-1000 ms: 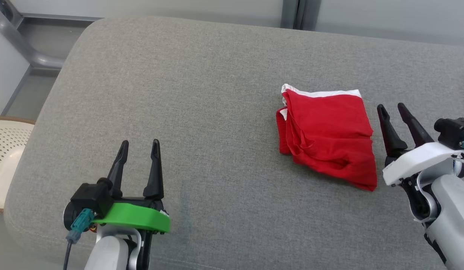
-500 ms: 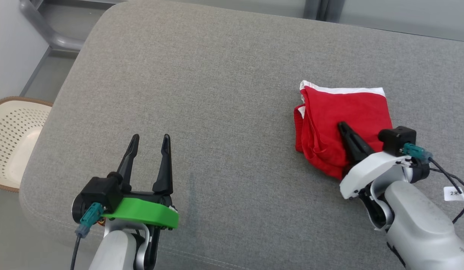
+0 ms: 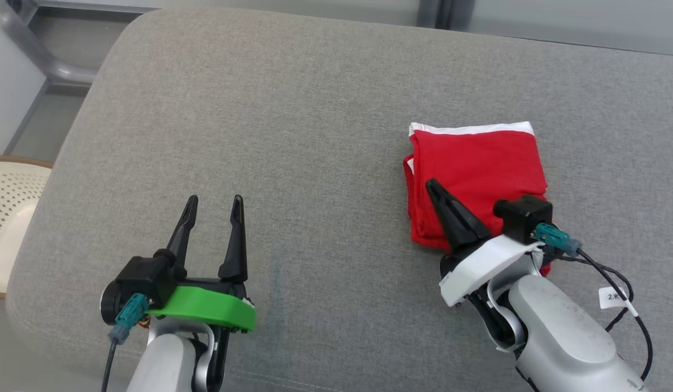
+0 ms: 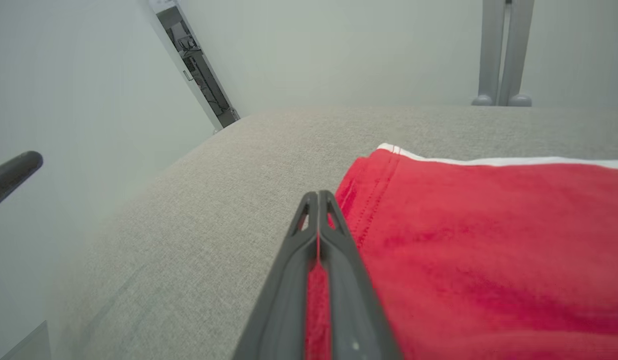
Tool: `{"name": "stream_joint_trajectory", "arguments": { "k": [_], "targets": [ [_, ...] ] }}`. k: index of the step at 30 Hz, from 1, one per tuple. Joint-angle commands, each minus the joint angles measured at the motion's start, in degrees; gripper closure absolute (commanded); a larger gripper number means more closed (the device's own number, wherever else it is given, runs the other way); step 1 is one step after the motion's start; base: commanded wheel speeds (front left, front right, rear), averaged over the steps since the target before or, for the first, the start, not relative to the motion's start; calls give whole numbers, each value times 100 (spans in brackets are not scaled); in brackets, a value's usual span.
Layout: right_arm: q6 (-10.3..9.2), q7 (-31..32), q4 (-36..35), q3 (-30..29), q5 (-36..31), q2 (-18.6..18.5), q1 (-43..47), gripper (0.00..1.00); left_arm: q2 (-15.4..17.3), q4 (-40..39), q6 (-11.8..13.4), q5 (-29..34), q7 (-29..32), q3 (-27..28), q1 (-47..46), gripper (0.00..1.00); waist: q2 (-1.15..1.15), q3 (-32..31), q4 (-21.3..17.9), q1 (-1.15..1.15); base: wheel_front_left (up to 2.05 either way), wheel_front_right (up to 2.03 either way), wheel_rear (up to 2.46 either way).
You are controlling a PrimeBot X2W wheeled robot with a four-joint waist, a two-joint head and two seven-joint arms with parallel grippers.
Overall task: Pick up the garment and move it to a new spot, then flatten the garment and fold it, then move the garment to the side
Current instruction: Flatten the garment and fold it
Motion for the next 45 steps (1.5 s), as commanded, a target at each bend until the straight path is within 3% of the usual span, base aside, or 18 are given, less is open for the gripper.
{"name": "stream_joint_trajectory", "arguments": {
  "k": [1,16,17,19,20,21,31,45],
  "targets": [
    [-3,-15,-158,-118,-81,-66,129,100,18,25,-16,69,-3,54,-82,0,0,-107,-233,0,0,0,0],
    [-2,-14,-1276,-1582,-600,-448,1327,100,21,194,-169,584,-3,482,216,0,0,-603,-1345,0,0,0,0],
    [-2,-15,-1330,-1687,-621,-448,1435,90,20,200,-173,589,-3,522,257,0,0,-637,-1410,0,0,0,0],
    [-2,-15,-1406,-1846,-667,-413,1639,42,21,192,-181,582,-3,632,347,0,0,-709,-1527,0,0,0,0],
    [-2,-14,-1443,-1909,-684,-389,1715,5,21,180,-183,579,-3,679,389,0,0,-738,-1574,0,0,0,0],
    [-2,-15,-1480,-1984,-714,-365,1808,0,20,164,-190,581,-3,731,437,0,0,-769,-1622,0,0,0,0],
    [-2,-14,-1811,-2314,-905,-246,2418,0,21,87,-254,737,-3,1043,803,0,0,-1004,-1774,0,0,0,0],
    [-2,-14,-1985,-2393,-1068,-273,2701,0,20,-149,-327,786,-3,1173,1095,0,0,-1213,-1588,0,0,0,0]
  ]
}}
